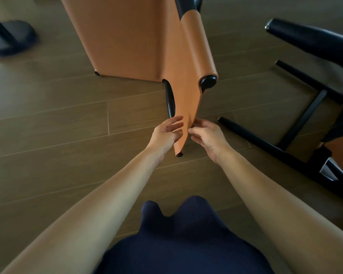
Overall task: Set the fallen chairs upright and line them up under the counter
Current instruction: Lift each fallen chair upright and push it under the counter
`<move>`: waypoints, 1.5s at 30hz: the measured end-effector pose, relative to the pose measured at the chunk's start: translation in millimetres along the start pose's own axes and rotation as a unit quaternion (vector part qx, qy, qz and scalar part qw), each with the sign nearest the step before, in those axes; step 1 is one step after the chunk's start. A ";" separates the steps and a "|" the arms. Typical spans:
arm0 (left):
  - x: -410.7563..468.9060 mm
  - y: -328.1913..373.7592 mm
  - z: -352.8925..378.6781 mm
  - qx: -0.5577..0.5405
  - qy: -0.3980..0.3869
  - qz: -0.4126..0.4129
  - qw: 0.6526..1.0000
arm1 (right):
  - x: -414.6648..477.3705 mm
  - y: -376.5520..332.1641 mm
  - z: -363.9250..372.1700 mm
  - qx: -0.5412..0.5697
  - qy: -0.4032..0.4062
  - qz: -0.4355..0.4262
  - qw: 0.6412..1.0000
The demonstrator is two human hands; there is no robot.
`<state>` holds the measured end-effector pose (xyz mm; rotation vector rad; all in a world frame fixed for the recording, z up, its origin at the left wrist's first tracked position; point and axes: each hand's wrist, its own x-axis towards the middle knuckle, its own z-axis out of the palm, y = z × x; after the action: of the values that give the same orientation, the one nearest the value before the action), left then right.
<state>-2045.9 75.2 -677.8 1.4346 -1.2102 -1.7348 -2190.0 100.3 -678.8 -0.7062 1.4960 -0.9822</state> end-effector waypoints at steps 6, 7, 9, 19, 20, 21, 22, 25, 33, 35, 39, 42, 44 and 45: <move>5.0 -7.0 4.0 0.006 -0.014 -0.001 1.000 | 9.3 4.9 9.5 -0.037 0.040 -0.026 0.998; 6.0 -8.4 5.0 0.006 -0.016 -0.001 1.000 | 10.1 5.1 12.2 -0.052 0.050 -0.035 0.997; 7.5 -10.5 7.0 0.001 -0.014 -0.004 1.000 | 10.5 3.4 18.0 -0.106 0.080 -0.060 0.989; 6.5 -10.2 6.4 -0.028 -0.023 -0.013 0.999 | 12.6 -4.7 40.6 -0.288 0.180 -0.122 0.932; 7.1 -10.6 4.6 -0.027 -0.019 -0.015 0.999 | 12.4 -4.5 41.1 -0.293 0.184 -0.130 0.929; 7.4 -11.1 2.4 -0.027 -0.016 -0.017 0.999 | 12.4 -4.6 41.3 -0.295 0.188 -0.136 0.927; 7.6 -11.7 0.0 -0.030 -0.016 -0.020 0.999 | 12.7 -5.3 41.4 -0.295 0.189 -0.141 0.926; 6.1 -13.5 -6.1 -0.028 -0.016 -0.024 0.999 | 12.8 -9.4 41.6 -0.293 0.185 -0.139 0.928; 2.5 -7.7 -21.0 0.005 0.041 -0.016 0.999 | -1.8 -18.4 52.0 -0.285 0.147 -0.166 0.932; -2.3 -5.5 -23.0 0.026 0.043 -0.008 0.999 | -8.1 -19.0 56.5 -0.283 0.139 -0.162 0.935; -15.5 -2.4 -22.8 0.080 0.037 0.026 0.996 | -24.9 -21.7 66.9 -0.279 0.133 -0.139 0.941; -29.4 2.3 -25.9 0.083 0.035 0.038 0.995 | -43.1 -37.1 73.9 -0.281 0.138 -0.139 0.940; -41.5 8.5 -27.8 0.080 0.027 0.024 0.996 | -56.0 -52.2 77.1 -0.289 0.133 -0.144 0.937; -47.8 13.8 -28.5 0.088 0.029 0.016 0.996 | -62.3 -61.3 78.8 -0.292 0.129 -0.144 0.937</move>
<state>-2007.8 102.7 -644.8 1.5470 -1.3746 -1.5860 -2108.2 110.4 -594.8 -1.2889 1.9857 -0.8672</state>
